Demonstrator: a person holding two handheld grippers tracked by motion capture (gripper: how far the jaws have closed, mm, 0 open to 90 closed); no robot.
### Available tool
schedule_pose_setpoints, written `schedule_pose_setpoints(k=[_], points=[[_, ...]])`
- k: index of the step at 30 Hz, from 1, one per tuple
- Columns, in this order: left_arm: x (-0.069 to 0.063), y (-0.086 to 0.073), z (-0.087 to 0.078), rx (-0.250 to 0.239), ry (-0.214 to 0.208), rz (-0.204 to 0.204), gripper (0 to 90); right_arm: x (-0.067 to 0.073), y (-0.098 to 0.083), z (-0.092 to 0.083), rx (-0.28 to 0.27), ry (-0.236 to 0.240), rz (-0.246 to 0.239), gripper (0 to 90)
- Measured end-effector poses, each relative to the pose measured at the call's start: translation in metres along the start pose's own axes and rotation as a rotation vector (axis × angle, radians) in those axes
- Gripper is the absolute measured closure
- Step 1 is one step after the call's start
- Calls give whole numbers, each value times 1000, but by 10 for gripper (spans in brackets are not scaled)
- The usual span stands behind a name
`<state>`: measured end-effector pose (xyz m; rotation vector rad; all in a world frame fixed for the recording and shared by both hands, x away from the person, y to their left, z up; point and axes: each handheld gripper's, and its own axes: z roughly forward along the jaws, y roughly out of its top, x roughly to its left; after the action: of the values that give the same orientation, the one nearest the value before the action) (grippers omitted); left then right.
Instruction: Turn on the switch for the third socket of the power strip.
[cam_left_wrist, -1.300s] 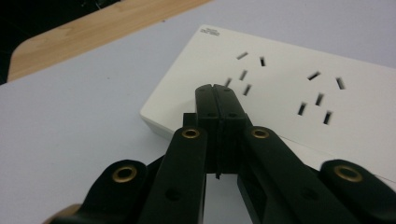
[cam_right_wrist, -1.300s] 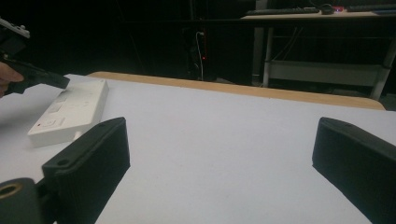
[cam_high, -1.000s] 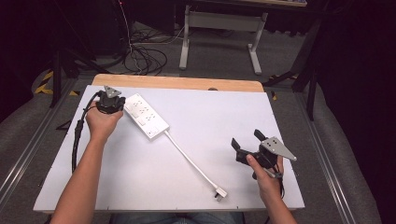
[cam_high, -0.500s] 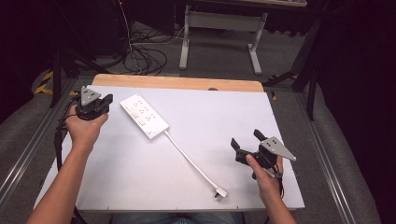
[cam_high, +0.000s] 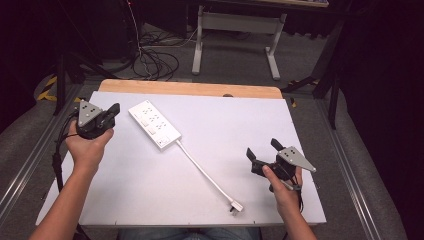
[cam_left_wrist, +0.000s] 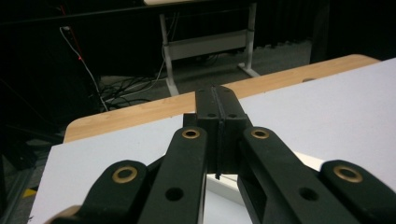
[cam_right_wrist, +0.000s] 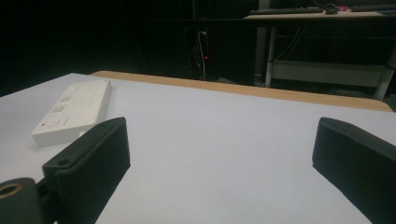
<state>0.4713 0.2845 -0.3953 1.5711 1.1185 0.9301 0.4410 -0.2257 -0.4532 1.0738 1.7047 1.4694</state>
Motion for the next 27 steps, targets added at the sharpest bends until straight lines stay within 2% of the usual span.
schedule_pose_setpoints(k=[9,14,27], points=[[-8,-8,-20,-34,28,-34,900,1,0,0,0,0,-2,46],[-11,-16,-32,-36,40,-19,900,1,1,-1,-8,-2,0,46],[-12,-30,-59,-58,62,-46,900,1,2,-2,-12,3,-2,47]])
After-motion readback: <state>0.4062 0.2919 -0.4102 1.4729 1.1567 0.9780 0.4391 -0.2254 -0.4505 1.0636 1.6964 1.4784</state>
